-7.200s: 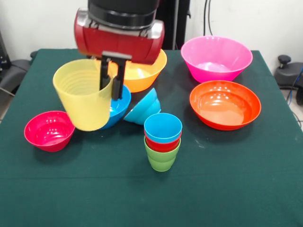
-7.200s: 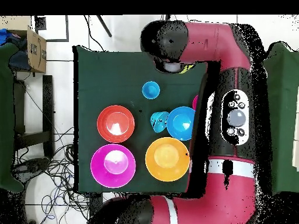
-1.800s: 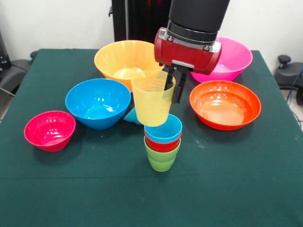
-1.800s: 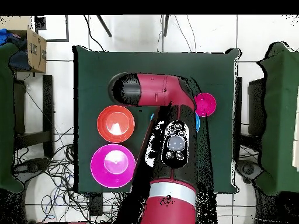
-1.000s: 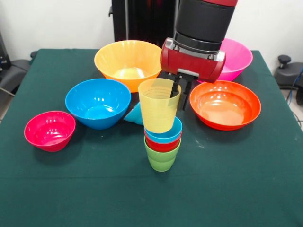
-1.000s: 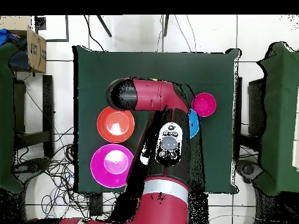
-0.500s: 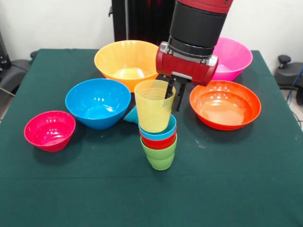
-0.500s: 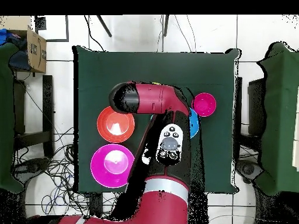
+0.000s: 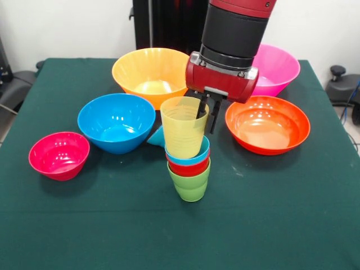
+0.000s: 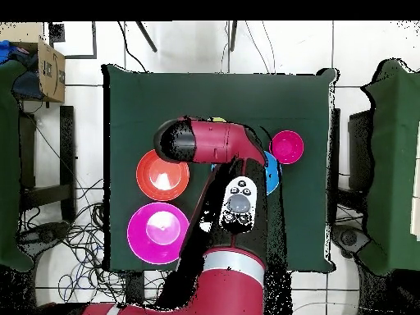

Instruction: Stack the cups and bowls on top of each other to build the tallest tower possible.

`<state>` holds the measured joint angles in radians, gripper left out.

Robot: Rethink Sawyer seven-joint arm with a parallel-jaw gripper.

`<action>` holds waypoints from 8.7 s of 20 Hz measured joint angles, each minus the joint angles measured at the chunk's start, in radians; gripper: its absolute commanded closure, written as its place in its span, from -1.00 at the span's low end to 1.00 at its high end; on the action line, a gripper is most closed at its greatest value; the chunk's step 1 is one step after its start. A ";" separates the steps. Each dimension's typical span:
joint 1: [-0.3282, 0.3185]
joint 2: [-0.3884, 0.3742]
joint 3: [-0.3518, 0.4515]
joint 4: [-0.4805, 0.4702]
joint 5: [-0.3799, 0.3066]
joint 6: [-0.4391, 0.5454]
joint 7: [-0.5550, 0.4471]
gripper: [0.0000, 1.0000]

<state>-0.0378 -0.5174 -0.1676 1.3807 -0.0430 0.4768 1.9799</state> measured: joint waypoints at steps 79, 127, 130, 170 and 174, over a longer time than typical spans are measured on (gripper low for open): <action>0.039 0.066 -0.023 0.030 0.102 -0.092 0.000 1.00; 0.039 0.183 -0.054 -0.168 0.101 -0.006 0.000 -1.00; 0.039 0.163 -0.055 -0.162 0.101 0.014 0.000 -1.00; -0.073 -0.167 -0.054 0.048 0.100 0.202 0.000 -1.00; -0.098 -0.193 -0.046 0.111 0.101 0.201 0.000 -1.00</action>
<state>-0.1362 -0.7108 -0.2140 1.4913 0.0576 0.6779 1.9799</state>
